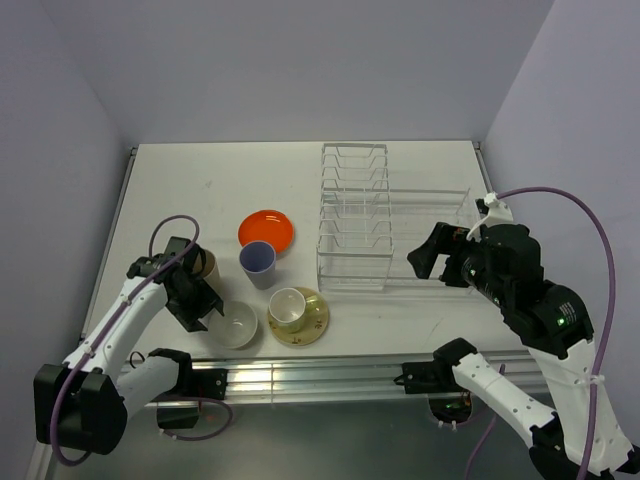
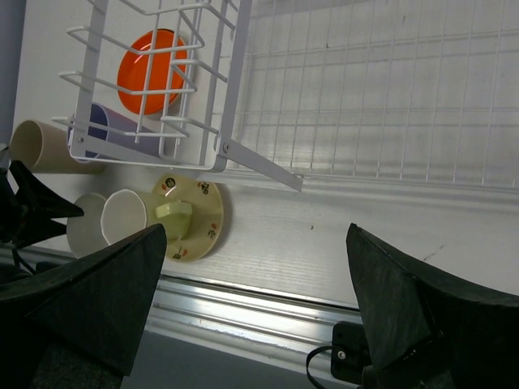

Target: Load the mixed dishes into the dish rack

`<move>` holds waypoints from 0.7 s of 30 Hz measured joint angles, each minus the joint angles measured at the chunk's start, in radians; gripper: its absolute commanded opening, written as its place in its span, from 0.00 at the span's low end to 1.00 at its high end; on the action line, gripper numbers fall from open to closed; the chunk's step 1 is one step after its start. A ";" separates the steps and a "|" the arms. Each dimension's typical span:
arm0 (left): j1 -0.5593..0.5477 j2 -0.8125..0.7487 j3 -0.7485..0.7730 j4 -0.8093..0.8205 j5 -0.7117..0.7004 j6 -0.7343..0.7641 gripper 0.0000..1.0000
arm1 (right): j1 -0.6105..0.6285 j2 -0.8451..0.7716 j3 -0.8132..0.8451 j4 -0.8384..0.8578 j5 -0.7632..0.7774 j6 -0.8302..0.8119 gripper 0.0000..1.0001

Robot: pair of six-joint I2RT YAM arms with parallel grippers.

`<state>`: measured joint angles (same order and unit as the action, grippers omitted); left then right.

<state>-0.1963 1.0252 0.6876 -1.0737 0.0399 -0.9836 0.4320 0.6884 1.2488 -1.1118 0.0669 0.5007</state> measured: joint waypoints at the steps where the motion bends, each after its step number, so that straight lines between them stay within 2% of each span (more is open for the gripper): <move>1: 0.000 0.000 0.000 0.002 0.000 -0.002 0.52 | 0.000 -0.001 0.000 0.001 0.000 0.000 1.00; 2: -0.001 0.000 -0.001 0.003 -0.003 -0.003 0.47 | 0.000 -0.003 0.000 0.002 0.000 -0.001 1.00; 4: -0.001 0.000 -0.002 0.006 -0.008 -0.006 0.47 | 0.000 -0.008 0.000 0.003 0.001 -0.001 1.00; 7: -0.003 -0.001 -0.005 0.020 -0.010 -0.006 0.39 | 0.000 -0.013 0.000 0.004 0.002 -0.001 1.00; 11: -0.012 -0.001 -0.012 0.037 -0.011 -0.008 0.37 | 0.000 -0.013 0.000 0.004 0.010 -0.003 1.00; 19: -0.065 0.005 -0.023 0.081 -0.015 -0.021 0.39 | 0.000 -0.013 0.000 0.005 0.021 -0.009 1.00; 21: -0.084 0.008 -0.023 0.089 -0.021 -0.026 0.35 | 0.000 -0.013 0.000 0.005 0.023 -0.011 1.00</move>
<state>-0.2802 1.0332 0.6647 -0.9844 0.0193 -1.0092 0.4320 0.6750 1.2488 -1.1072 0.0895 0.4896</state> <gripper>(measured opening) 0.384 0.995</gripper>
